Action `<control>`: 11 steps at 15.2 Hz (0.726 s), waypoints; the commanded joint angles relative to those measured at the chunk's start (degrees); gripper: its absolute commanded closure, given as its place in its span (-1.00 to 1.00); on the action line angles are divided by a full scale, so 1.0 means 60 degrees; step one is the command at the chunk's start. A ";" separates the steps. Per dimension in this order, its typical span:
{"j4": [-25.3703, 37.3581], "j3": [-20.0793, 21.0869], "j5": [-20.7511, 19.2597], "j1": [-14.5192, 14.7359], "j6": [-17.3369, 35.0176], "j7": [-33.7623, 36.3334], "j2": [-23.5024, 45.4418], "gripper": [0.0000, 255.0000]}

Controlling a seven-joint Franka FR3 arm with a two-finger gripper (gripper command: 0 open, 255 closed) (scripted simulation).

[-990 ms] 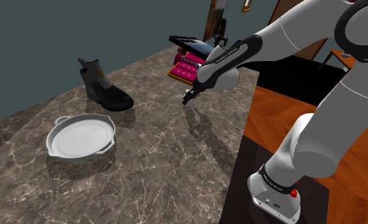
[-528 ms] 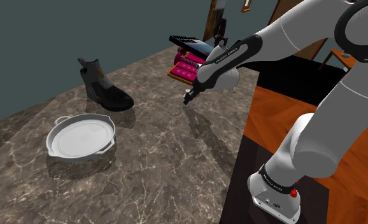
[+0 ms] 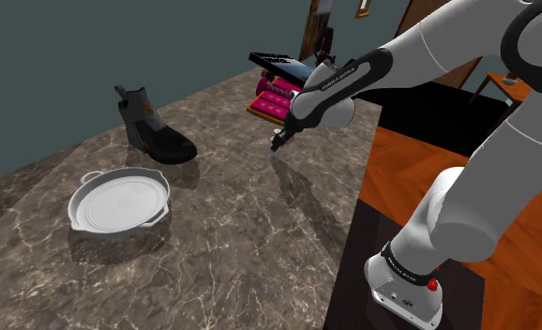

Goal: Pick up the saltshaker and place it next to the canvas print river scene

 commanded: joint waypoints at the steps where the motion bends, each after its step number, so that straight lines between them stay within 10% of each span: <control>1: 0.0041 0.0008 -0.0305 -0.0051 -0.0237 0.0256 -0.0212 1.00; 11: 0.0421 0.0152 -0.1344 -0.0339 -0.1596 0.1141 -0.1252 1.00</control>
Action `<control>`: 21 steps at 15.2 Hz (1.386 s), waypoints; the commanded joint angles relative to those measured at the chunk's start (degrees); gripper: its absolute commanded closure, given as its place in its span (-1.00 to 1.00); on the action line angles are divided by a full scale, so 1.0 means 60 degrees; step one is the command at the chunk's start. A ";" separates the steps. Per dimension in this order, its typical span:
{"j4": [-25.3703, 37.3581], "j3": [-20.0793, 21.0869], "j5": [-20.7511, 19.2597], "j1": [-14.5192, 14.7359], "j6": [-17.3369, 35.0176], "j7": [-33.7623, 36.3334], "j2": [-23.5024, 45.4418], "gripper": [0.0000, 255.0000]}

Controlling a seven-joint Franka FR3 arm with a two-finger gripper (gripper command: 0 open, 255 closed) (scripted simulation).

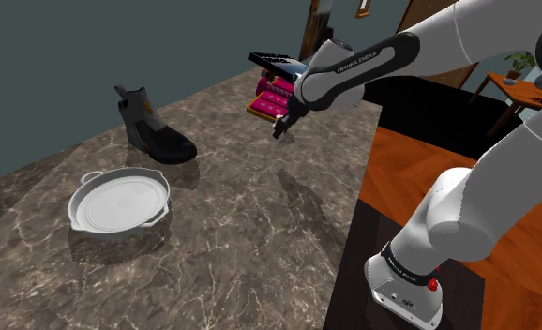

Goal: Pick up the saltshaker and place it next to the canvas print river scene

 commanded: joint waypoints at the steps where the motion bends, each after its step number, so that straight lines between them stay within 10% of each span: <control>1: 0.0039 0.0038 -0.0165 -0.0054 -0.0272 0.0143 -0.0239 1.00; 21: 0.1539 0.0290 -0.0869 -0.0311 -0.2997 0.0864 -0.1506 1.00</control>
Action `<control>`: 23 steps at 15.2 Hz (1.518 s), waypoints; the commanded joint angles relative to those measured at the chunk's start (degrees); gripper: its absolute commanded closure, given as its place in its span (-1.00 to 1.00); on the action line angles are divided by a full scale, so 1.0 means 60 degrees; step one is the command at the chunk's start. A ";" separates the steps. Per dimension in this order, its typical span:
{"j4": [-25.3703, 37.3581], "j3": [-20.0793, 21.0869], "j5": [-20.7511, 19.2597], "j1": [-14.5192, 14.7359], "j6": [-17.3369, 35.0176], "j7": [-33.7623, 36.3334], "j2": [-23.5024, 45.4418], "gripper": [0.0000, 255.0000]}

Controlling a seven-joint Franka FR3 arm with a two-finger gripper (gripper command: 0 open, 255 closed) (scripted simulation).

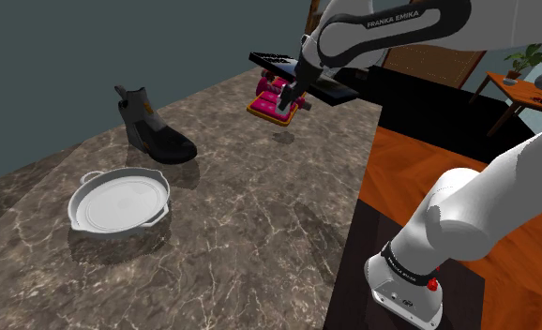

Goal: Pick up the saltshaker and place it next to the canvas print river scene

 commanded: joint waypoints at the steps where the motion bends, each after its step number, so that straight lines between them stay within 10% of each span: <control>1: 0.0181 0.0006 -0.0035 -0.0018 -0.0280 0.0027 -0.0095 1.00; 9: 0.1002 0.0064 -0.0132 -0.0044 -0.1312 0.0174 -0.0313 1.00; 23: 0.4092 -0.2324 0.1421 -0.0783 -0.2176 -0.3613 0.2494 1.00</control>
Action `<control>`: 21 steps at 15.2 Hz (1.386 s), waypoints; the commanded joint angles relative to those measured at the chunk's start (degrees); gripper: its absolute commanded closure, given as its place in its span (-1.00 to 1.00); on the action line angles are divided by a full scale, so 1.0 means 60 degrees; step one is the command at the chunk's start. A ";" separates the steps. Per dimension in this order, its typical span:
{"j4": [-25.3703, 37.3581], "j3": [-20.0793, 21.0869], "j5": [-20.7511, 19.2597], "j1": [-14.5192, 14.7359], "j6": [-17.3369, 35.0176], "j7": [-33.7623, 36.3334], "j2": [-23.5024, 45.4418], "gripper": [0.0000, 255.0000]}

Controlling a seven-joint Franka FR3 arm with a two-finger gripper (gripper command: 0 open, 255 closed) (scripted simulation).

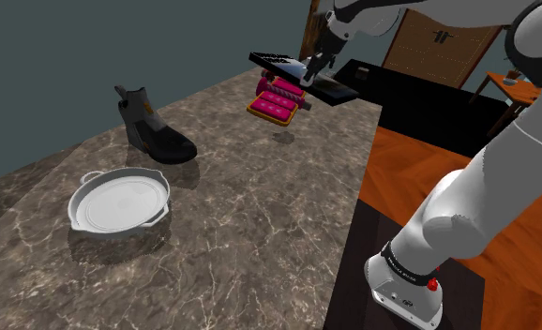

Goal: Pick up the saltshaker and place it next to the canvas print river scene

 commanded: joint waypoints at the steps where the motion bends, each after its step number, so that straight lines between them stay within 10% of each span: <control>1: 0.0698 -0.0277 0.0418 -0.0130 -0.0182 -0.0558 0.0679 1.00; 14: 0.6367 -0.0937 0.3038 -0.2659 -0.2676 -0.3192 0.5134 1.00; 21: 0.5431 -0.0872 0.3125 -0.2528 -0.1822 -0.3483 0.5098 1.00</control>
